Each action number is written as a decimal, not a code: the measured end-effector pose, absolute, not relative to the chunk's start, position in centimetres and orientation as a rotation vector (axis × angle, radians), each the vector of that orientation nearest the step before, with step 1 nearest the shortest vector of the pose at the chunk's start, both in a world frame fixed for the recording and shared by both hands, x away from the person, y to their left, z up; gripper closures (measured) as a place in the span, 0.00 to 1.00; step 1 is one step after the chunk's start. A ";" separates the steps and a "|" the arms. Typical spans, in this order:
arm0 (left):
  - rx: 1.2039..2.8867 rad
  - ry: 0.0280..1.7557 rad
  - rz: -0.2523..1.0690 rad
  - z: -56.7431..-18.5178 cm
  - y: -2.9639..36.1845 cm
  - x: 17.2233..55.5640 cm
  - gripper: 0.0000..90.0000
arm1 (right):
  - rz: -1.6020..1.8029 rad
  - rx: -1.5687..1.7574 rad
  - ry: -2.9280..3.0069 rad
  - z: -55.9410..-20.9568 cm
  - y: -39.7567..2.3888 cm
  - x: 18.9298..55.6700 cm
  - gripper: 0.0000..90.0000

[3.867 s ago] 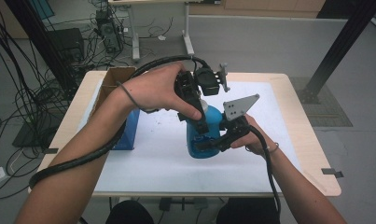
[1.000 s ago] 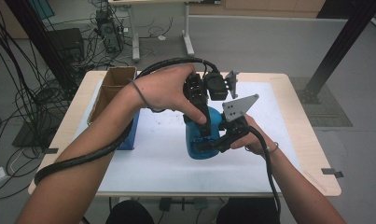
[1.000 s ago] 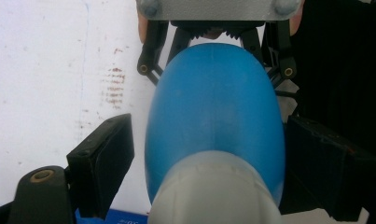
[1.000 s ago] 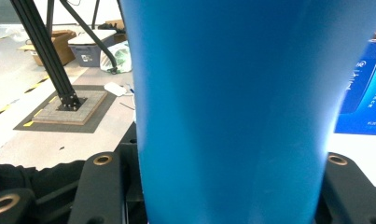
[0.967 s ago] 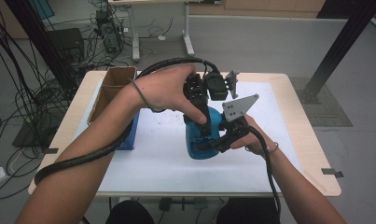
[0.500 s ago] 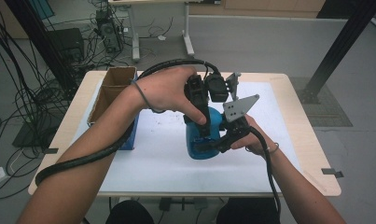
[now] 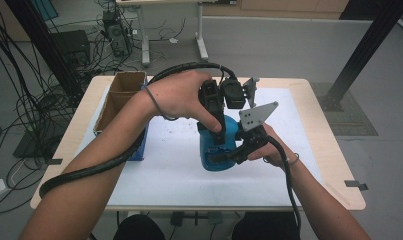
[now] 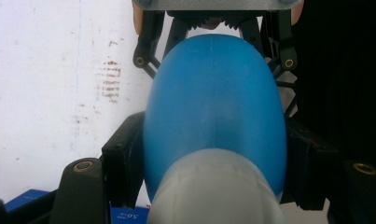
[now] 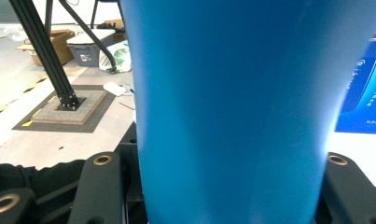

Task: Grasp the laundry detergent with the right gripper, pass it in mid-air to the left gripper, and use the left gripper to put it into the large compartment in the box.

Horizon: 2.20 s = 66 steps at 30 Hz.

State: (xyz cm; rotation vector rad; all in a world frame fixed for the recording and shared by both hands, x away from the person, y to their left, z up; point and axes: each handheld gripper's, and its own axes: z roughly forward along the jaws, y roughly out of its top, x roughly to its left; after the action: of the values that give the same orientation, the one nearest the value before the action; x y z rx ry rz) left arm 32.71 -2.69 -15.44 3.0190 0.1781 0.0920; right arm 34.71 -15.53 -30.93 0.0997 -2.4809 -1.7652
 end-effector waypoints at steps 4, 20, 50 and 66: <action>3.025 0.175 0.084 -15.6 -2.7 32.8 0.40 | -1.767 0.100 -2.475 -30.9 -15.5 34.6 0.49; 3.031 0.186 0.086 -15.5 -3.0 32.7 0.42 | -1.773 0.106 -2.472 -30.9 -15.7 34.6 0.49; 3.013 0.172 0.112 -15.2 -3.0 32.6 0.42 | -1.789 0.101 -2.477 -30.7 -15.8 34.6 0.49; 3.010 0.172 0.117 -15.1 -2.9 32.5 0.42 | -1.789 0.104 -2.483 -30.5 -15.7 34.5 0.49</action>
State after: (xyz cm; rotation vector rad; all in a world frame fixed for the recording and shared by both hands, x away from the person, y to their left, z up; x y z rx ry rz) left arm 32.47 -2.92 -15.12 3.0098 0.1716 0.1166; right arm 34.54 -15.74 -30.51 0.1036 -2.4828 -1.7889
